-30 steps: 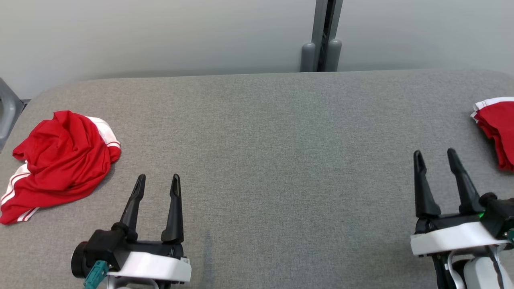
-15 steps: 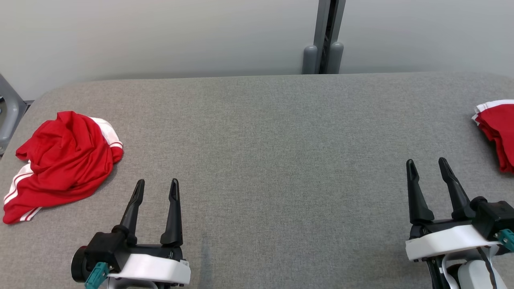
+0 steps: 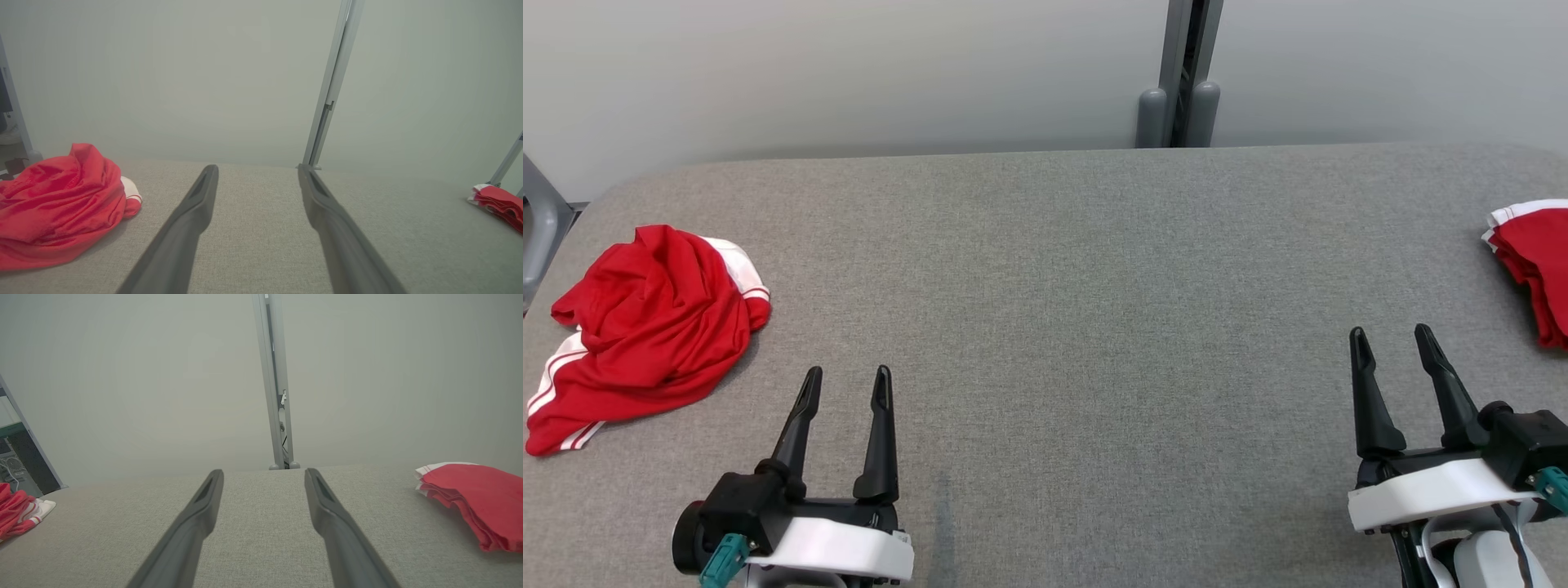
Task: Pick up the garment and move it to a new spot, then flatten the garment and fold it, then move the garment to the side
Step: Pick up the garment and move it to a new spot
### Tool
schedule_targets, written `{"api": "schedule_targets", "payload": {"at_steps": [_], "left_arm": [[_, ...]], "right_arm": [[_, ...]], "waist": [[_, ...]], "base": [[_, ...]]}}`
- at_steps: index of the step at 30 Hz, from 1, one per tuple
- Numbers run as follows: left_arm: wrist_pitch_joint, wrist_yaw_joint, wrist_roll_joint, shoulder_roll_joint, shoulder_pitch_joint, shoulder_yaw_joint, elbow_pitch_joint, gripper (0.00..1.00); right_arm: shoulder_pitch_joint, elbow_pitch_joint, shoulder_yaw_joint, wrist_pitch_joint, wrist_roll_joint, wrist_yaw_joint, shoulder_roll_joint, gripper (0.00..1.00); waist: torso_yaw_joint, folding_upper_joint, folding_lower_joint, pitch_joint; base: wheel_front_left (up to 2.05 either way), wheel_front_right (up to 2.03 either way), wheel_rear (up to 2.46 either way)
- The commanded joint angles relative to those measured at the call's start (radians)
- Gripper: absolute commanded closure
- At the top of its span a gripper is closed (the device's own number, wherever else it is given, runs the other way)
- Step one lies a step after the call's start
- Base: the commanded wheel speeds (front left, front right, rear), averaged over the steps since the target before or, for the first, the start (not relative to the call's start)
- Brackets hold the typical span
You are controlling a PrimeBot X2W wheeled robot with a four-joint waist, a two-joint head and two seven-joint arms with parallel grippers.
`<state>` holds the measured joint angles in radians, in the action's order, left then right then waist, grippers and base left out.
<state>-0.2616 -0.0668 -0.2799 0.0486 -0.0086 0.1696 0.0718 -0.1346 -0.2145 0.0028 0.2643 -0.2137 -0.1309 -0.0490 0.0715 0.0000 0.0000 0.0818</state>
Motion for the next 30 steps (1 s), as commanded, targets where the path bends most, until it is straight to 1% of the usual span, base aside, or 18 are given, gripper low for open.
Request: {"api": "schedule_targets", "payload": {"at_steps": [1,8,14,21,30], "left_arm": [[-0.002,0.002,0.005,0.004,-0.007,-0.002,0.000,0.00],[-0.002,0.005,0.009,0.004,-0.013,0.005,0.002,0.00],[-0.002,0.006,0.001,0.004,-0.030,0.008,-0.003,0.00],[-0.002,0.005,0.002,0.004,-0.026,0.011,-0.009,0.00],[-0.002,0.002,0.011,0.004,-0.002,-0.010,-0.012,0.00]], "right_arm": [[-0.005,-0.002,-0.004,0.002,-0.006,0.000,-0.003,0.00],[-0.004,0.001,-0.011,0.002,-0.008,0.000,-0.003,0.00],[-0.006,0.003,0.002,0.002,-0.003,0.000,-0.004,0.00],[-0.006,0.002,0.004,0.002,-0.003,0.000,-0.004,0.00],[0.006,-0.015,0.031,0.002,-0.018,0.000,-0.004,0.00]], "waist": [[0.000,0.0000,0.0000,-0.001],[0.008,0.0000,0.0000,0.005],[0.064,0.0000,0.0000,0.024],[0.169,0.0000,0.0000,0.031],[0.333,0.0000,0.0000,0.008]], "base": [[0.00,0.00,0.00],[0.00,0.00,0.00],[0.00,0.00,0.00],[0.00,0.00,0.00],[0.00,0.00,0.00]]}}
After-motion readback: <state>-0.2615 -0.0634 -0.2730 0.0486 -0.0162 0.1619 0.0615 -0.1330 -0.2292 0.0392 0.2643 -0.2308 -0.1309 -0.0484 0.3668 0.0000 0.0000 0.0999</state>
